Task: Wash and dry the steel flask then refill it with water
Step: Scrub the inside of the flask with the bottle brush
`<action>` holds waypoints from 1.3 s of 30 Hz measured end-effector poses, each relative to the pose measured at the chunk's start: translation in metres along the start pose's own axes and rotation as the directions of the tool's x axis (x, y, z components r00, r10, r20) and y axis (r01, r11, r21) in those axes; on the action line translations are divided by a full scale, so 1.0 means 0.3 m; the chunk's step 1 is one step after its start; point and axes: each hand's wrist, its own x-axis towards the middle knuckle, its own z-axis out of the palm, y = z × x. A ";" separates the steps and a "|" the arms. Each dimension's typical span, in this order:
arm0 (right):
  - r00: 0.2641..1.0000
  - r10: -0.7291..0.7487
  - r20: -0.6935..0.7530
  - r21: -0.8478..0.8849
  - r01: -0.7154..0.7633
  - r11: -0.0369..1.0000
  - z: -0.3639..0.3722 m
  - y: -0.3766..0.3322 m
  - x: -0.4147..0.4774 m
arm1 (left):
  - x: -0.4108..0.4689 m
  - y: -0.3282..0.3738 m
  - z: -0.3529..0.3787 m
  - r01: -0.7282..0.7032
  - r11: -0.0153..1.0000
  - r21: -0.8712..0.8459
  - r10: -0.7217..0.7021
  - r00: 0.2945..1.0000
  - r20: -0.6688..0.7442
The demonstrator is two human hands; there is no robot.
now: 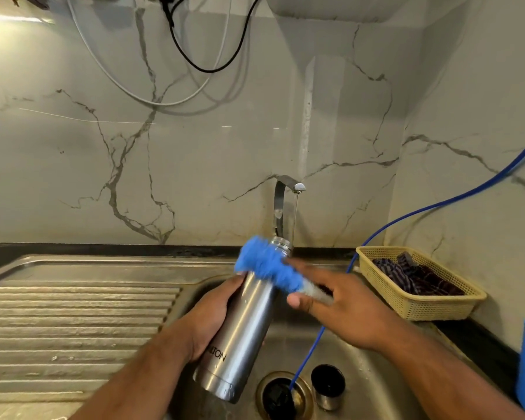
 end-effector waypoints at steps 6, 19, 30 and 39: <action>0.990 -0.064 -0.123 -0.089 0.054 0.995 0.011 0.013 0.008 | 0.018 -0.008 -0.010 0.001 0.999 -0.044 -0.003 0.999 -0.040; 0.959 -0.122 0.254 0.040 0.116 0.992 -0.013 -0.032 -0.012 | 0.047 -0.020 -0.040 0.053 0.964 -0.260 -0.047 0.998 0.029; 0.993 -0.016 0.121 -0.092 0.028 0.995 0.000 -0.031 -0.005 | 0.081 -0.044 -0.056 0.091 0.965 -0.245 -0.108 0.992 -0.058; 0.894 -0.085 0.440 0.092 0.049 0.995 -0.009 -0.048 -0.014 | 0.074 -0.037 -0.081 0.127 0.954 -0.272 -0.140 0.990 -0.030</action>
